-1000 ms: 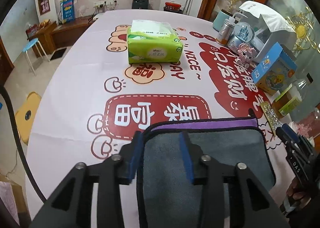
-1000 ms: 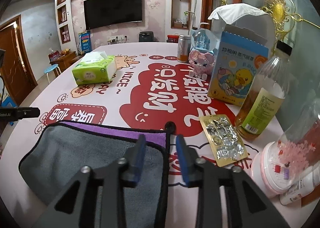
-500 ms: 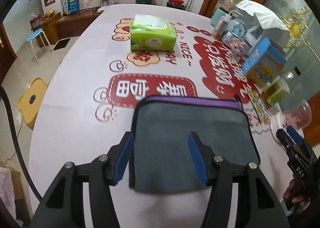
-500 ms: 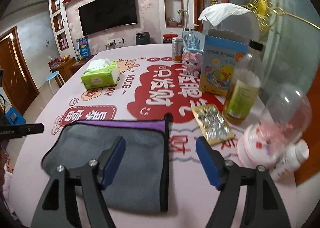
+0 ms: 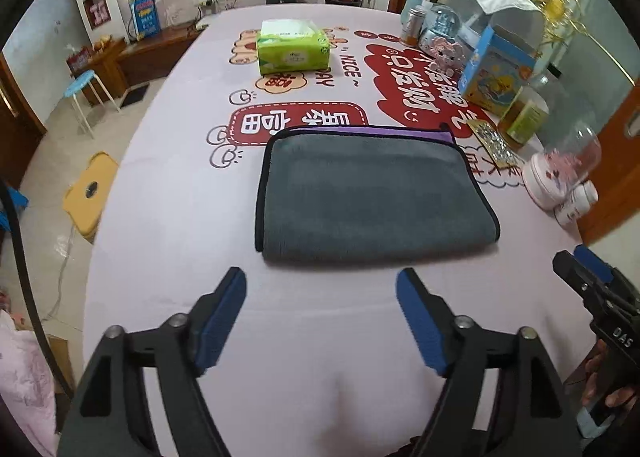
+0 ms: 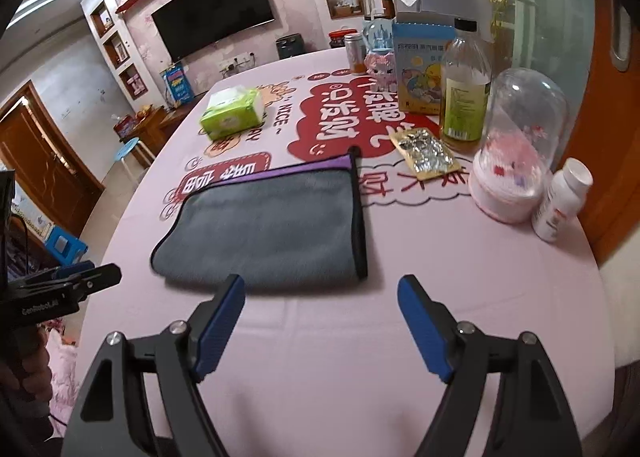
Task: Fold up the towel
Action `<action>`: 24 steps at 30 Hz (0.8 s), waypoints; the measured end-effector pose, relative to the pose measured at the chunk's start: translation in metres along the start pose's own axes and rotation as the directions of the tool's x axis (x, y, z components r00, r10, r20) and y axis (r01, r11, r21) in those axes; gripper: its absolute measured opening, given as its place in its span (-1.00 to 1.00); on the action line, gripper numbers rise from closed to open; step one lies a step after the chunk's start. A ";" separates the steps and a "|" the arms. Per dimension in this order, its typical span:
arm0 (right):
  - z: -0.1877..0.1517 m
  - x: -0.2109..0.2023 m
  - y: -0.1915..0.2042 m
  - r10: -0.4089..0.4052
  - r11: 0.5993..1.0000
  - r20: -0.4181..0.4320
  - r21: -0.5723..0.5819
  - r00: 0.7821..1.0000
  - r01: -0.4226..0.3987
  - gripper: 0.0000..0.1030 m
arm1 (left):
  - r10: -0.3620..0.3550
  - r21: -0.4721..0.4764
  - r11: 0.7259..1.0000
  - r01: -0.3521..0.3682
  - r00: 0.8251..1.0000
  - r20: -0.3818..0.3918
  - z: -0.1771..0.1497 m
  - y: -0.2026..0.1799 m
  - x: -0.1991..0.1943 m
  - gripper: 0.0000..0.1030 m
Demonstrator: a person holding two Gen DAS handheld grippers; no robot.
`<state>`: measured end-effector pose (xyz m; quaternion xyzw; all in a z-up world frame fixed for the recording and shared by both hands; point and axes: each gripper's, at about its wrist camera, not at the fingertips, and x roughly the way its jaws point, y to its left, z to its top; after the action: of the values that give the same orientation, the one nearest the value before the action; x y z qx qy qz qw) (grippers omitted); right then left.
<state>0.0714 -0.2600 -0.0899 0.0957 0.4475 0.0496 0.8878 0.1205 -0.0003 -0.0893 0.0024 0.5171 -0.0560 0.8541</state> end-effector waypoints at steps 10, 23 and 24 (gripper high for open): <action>-0.019 -0.055 0.008 -0.004 1.000 -0.048 0.001 0.999 0.004 0.80 | 0.032 0.047 0.998 -0.036 0.996 0.079 -0.018 -0.023 -0.054 0.90; -0.036 -0.109 0.037 -0.024 0.997 -0.009 -0.078 1.000 0.023 0.85 | 0.032 -0.057 0.998 -0.024 0.988 0.149 -0.039 -0.020 -0.111 0.99; -0.038 -0.112 0.039 -0.032 0.996 0.001 -0.082 0.999 0.032 0.85 | 0.034 -0.065 0.998 -0.024 0.988 0.150 -0.042 -0.019 -0.114 0.99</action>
<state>-0.0255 -0.2366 -0.0158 0.0521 0.4469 0.0535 0.8914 0.0294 -0.0060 -0.0075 -0.0214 0.4523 -0.0271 0.8912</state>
